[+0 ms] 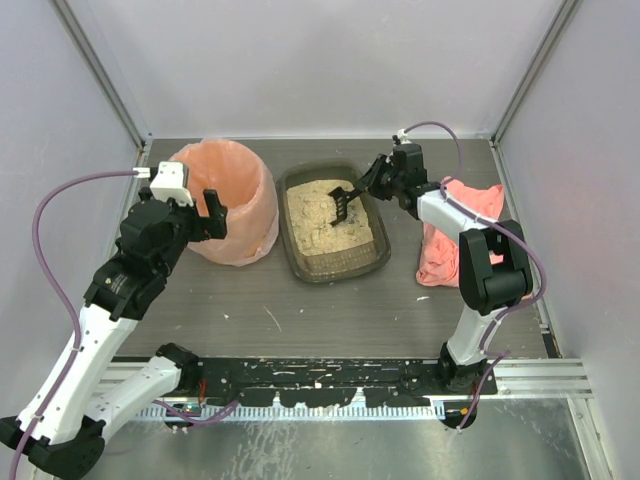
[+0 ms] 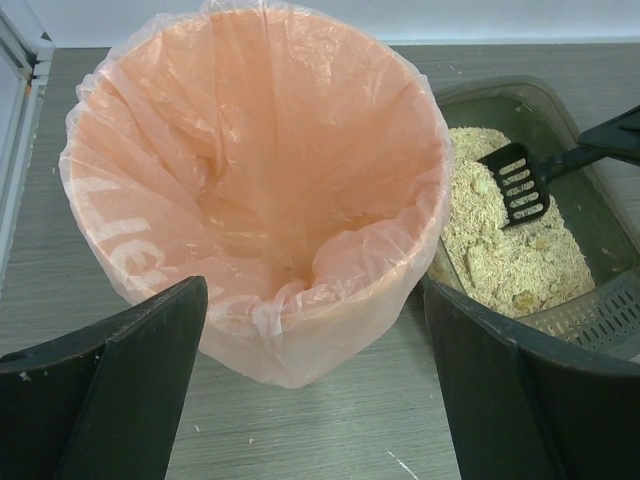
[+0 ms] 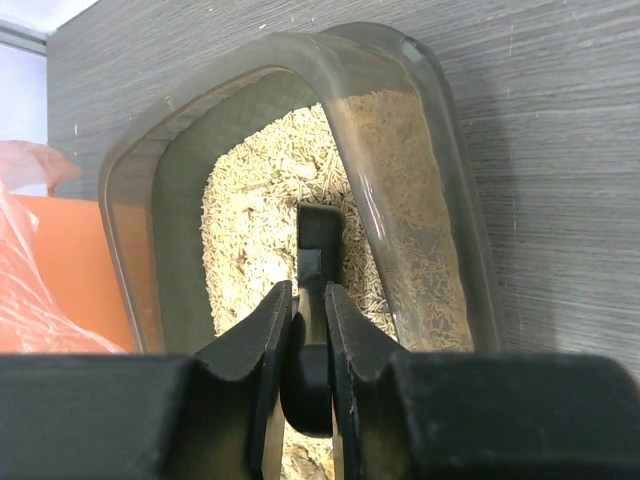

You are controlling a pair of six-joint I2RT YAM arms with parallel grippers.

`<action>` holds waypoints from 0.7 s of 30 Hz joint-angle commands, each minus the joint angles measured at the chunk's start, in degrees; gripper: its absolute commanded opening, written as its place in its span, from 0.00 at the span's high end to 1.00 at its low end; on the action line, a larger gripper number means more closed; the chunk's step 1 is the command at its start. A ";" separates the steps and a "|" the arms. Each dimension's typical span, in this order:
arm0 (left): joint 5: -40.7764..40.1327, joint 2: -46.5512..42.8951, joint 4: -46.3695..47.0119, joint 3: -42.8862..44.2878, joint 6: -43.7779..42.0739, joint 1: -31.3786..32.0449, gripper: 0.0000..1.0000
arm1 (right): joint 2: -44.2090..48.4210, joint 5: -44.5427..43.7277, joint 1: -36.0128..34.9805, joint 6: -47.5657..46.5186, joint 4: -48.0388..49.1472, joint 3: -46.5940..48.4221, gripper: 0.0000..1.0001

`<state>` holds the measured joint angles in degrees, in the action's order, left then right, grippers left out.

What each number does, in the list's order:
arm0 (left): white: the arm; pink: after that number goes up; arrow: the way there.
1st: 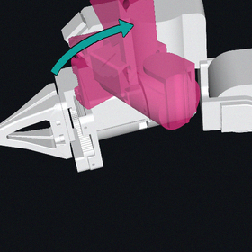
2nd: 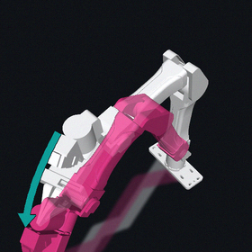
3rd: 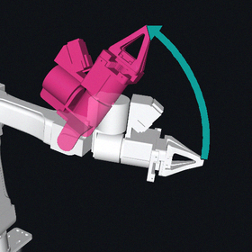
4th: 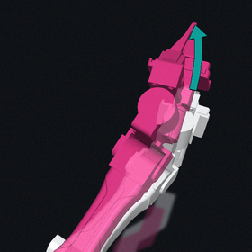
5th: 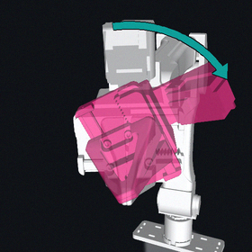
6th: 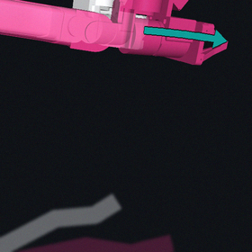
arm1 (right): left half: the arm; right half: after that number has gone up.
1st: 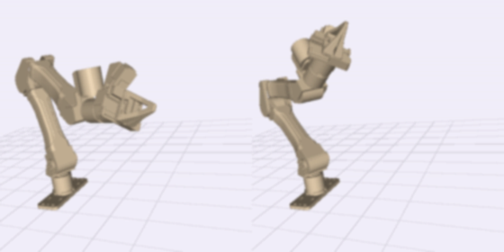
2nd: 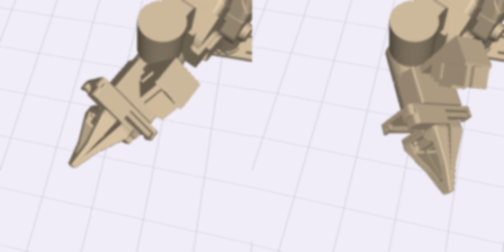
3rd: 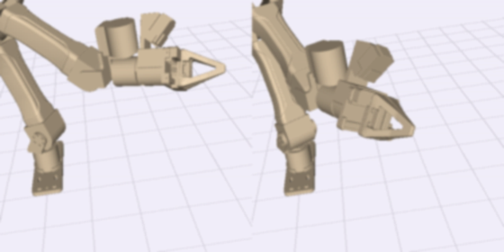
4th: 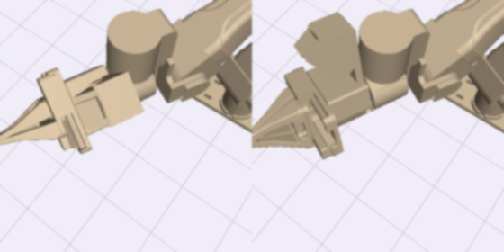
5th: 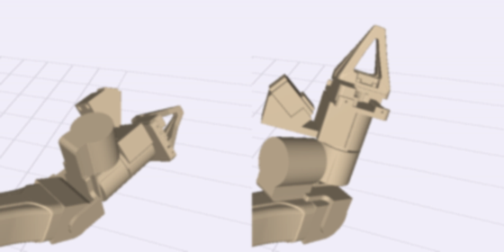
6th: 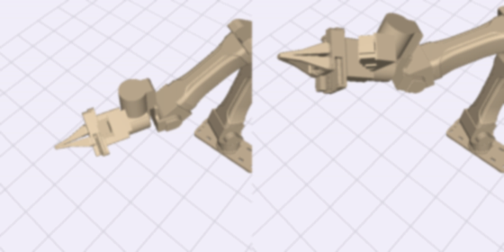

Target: Clean the litter box

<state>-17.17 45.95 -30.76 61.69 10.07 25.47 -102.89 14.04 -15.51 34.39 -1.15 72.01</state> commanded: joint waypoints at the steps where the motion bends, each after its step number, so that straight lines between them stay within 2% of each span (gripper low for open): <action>1: 0.14 -0.32 1.35 1.63 0.74 -0.28 0.09 | 1.67 1.98 -1.46 5.43 3.38 -4.05 0.99; 21: 0.91 -1.04 0.07 0.76 1.70 -0.25 0.10 | -1.85 8.46 -1.72 13.25 16.01 -9.65 0.99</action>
<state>-16.47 45.84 -31.83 61.69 11.33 25.43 -103.50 17.19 -15.53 44.64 11.70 63.79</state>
